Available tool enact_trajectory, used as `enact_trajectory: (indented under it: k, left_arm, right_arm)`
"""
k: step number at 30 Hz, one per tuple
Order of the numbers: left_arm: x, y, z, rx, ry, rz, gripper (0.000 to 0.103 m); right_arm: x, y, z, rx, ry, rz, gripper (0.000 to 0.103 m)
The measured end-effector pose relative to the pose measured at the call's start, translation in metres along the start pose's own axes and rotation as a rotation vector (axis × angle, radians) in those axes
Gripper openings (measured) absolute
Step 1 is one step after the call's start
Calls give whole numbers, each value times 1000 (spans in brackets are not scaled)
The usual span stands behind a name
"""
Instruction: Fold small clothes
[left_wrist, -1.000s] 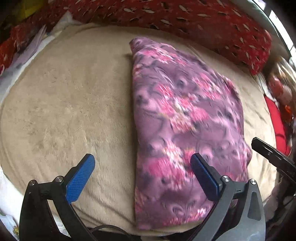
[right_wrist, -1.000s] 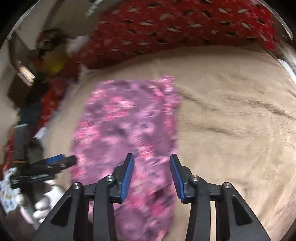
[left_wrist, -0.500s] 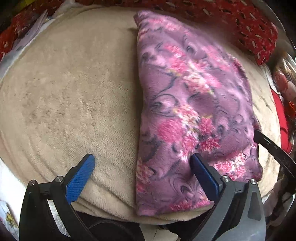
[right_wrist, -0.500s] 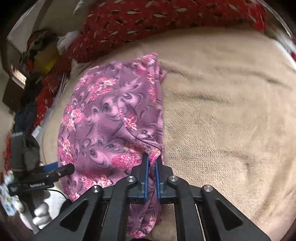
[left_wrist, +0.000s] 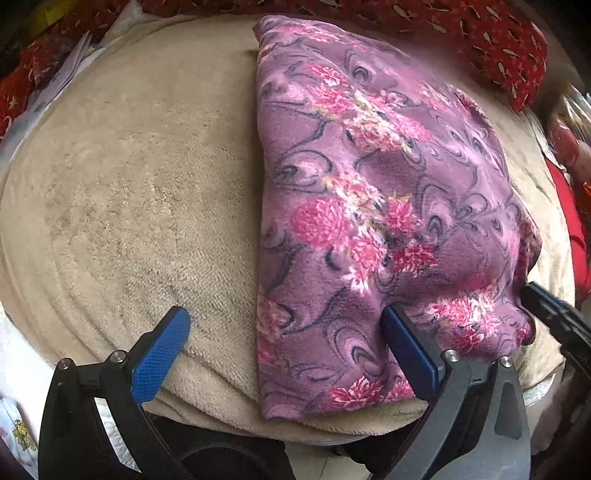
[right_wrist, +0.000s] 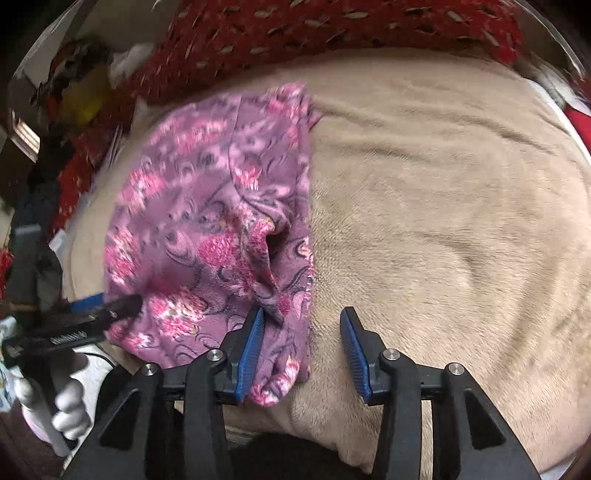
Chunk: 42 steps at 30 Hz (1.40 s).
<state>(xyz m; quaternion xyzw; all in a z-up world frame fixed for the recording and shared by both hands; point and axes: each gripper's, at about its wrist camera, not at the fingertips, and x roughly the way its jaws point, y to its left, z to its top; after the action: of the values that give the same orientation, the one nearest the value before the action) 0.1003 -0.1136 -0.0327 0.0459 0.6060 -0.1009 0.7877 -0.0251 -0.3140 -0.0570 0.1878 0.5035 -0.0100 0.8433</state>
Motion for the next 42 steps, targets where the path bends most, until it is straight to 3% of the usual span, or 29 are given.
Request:
enact_trajectory:
  k: [2, 5, 7, 10, 19, 25, 32, 42]
  left_arm:
    - [1, 2, -3, -13, 1, -4, 103]
    - [9, 7, -5, -31, 8, -25, 103]
    - [11, 10, -6, -29, 5, -32, 103]
    - [10, 8, -9, -15, -7, -23, 103]
    - [20, 3, 0, 1, -31, -15, 103]
    - [18, 0, -11, 4, -80, -9, 103]
    - [-6, -13, -34, 95, -125, 82, 103]
    - [-43, -6, -62, 82, -188, 109, 103]
  right_arm:
    - [-10, 1, -2, -26, -18, -11, 46]
    - [-5, -3, -12, -40, 20, -88, 56]
    - [2, -11, -18, 1, 45, -86, 62]
    - [1, -20, -21, 54, 33, -66, 64]
    - [-1, -19, -28, 51, 17, -94, 67]
    - [-3, -11, -26, 56, 15, -115, 67]
    - [-40, 19, -29, -71, -82, -163, 68]
    - [-65, 55, -41, -204, -168, -276, 69]
